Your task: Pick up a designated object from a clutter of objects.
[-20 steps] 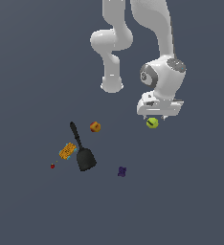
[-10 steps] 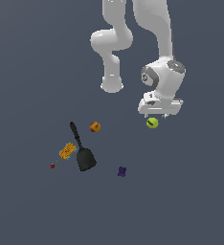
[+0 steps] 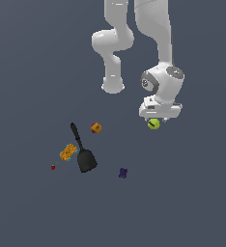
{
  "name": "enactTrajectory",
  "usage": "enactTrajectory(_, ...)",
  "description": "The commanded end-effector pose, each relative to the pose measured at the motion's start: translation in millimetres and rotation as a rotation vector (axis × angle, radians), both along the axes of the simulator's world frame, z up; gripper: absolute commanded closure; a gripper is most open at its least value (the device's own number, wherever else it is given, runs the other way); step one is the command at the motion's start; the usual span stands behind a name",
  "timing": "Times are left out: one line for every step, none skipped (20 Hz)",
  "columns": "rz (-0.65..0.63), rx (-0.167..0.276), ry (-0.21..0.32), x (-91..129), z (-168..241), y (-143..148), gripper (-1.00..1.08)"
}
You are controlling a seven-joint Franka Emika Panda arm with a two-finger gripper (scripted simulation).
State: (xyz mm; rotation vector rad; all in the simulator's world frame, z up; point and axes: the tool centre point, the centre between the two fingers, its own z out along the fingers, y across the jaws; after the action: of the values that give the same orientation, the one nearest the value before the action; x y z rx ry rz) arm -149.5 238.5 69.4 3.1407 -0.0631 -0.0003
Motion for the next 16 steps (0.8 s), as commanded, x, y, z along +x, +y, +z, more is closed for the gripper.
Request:
enactTrajectory(0.0, 0.0, 0.0, -1, -11, 0, -0.92)
enactTrajectory(0.0, 0.0, 0.0, -1, -15, 0, -0.92)
enactTrajectory(0.0, 0.0, 0.0, -1, -18, 0, -0.92)
enactTrajectory(0.0, 0.0, 0.0, -1, -21, 0, -0.92)
enactTrajectory(0.0, 0.0, 0.0, -1, -24, 0, -0.92)
enactTrajectory(0.0, 0.0, 0.0, -1, -26, 0, -0.92)
enactTrajectory(0.0, 0.0, 0.0, -1, -27, 0, -0.92)
enactTrajectory(-0.001, 0.0, 0.0, -1, -28, 0, -0.92)
enactTrajectory(-0.001, 0.0, 0.0, 0, -28, 0, -0.92)
enactTrajectory(-0.001, 0.0, 0.0, 0, -28, 0, -0.92)
enactTrajectory(-0.001, 0.0, 0.0, 0, -28, 0, 1.08)
enactTrajectory(-0.001, 0.0, 0.0, 0, -28, 0, 1.08)
enactTrajectory(-0.001, 0.0, 0.0, 0, -28, 0, 1.08)
enactTrajectory(-0.001, 0.0, 0.0, 0, -28, 0, 1.08)
enactTrajectory(-0.001, 0.0, 0.0, 0, -28, 0, 1.08)
enactTrajectory(-0.001, 0.0, 0.0, 0, -28, 0, 1.08)
